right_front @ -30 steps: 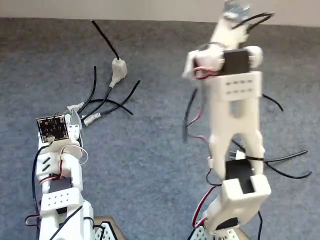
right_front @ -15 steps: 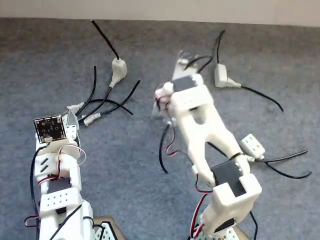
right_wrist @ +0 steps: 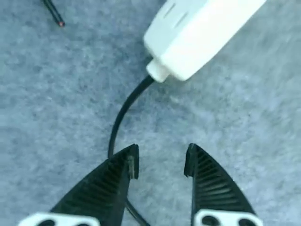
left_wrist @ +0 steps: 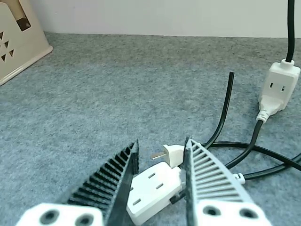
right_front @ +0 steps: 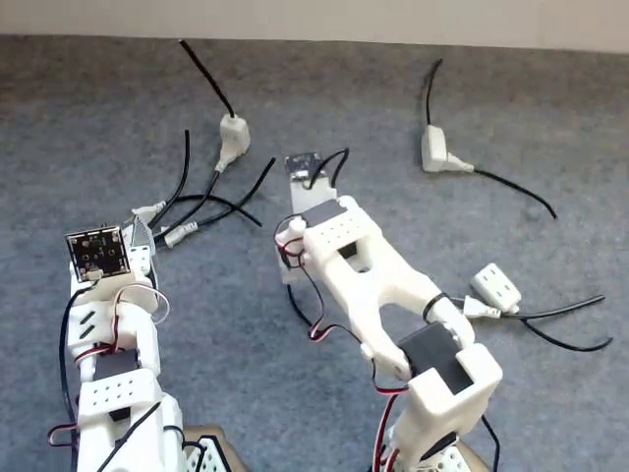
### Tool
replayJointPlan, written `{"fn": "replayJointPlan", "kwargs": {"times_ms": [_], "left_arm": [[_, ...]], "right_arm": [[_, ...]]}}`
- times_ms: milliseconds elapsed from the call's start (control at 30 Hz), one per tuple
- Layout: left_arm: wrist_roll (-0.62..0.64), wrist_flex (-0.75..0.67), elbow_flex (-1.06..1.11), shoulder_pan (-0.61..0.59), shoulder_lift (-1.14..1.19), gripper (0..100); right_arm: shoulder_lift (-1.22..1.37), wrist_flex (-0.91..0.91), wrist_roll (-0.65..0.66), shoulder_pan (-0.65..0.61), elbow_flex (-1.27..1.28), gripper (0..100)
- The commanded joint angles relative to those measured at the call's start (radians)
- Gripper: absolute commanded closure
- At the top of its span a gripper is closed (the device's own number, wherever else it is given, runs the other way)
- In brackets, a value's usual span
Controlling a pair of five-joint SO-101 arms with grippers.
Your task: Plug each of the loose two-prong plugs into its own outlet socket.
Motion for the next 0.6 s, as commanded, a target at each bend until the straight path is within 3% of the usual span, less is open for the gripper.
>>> {"fn": "replayJointPlan", "kwargs": {"times_ms": [0, 333, 567], "left_arm": [[-0.003, -0.012, 0.016, -0.007, -0.010, 84], [-0.003, -0.012, 0.016, -0.008, -0.010, 84], [-0.003, -0.012, 0.016, -0.008, -0.010, 84]], "right_arm": [[-0.061, -0.012, 0.058, 0.053, -0.010, 83.5], [-0.139, 0.122, 0.178, 0.004, -0.334, 83.5], [0.007, -0.039, 0.226, -0.019, -0.320, 83.5]]}}
